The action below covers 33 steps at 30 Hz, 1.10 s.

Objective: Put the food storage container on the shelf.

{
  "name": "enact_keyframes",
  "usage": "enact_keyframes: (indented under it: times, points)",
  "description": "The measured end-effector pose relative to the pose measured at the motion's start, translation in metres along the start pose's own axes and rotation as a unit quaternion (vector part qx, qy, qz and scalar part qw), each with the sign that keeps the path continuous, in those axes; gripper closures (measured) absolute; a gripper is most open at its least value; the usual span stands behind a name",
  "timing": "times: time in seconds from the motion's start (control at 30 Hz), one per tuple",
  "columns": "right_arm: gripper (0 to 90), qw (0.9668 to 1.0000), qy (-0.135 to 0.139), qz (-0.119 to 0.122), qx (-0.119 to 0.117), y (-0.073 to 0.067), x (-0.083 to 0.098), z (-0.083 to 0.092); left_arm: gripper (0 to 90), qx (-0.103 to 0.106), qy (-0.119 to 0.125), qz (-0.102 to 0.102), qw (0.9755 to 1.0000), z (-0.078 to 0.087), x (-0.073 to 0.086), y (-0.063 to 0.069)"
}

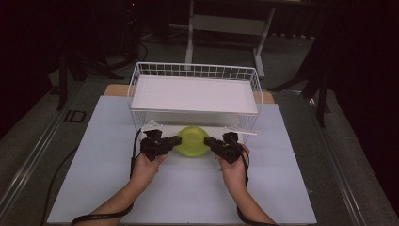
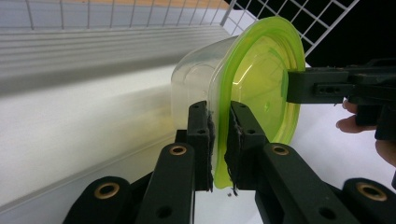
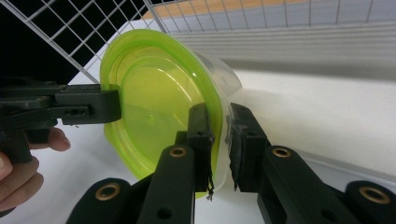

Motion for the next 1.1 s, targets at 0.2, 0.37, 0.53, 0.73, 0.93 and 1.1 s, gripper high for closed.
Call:
enact_keyframes:
  times: [0.2, 0.37, 0.53, 0.73, 0.93, 1.1]
  points:
    - [79.7, 1.0000, 0.001, -0.002, 0.008, 0.005, -0.002, -0.008, 81.3, -0.005, 0.003, 0.004, 1.0000, -0.008, 0.001, -0.007]
    - [79.5, 0.9999, 0.003, -0.005, 0.012, 0.009, -0.004, -0.013, 81.3, -0.004, -0.001, 0.007, 1.0000, -0.013, 0.000, -0.012]
    - [79.2, 0.9997, -0.003, -0.013, 0.019, 0.012, -0.005, -0.019, 81.3, -0.005, -0.007, 0.013, 0.9999, -0.018, 0.001, -0.015]
    - [78.6, 0.9995, -0.005, -0.025, 0.020, 0.016, -0.007, -0.022, 81.2, -0.001, -0.005, 0.015, 0.9999, -0.020, -0.003, -0.017]
    - [77.0, 0.9995, 0.003, -0.023, 0.023, 0.017, -0.010, -0.024, 80.2, -0.011, 0.008, 0.025, 0.9996, -0.024, -0.006, -0.021]
    - [75.0, 0.9990, 0.022, -0.023, 0.030, 0.017, -0.013, -0.028, 78.2, -0.026, 0.015, 0.023, 0.9993, -0.026, -0.008, -0.024]
Point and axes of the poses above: each handheld gripper's, and its own axes: z roughly backward along the jaws, x roughly out of its underside, y roughly to its right, the point moved 5 cm from there along -z, roughly forward along the jaws, and after that the axes turned 11 degrees about -z, right-handed, at the moved point
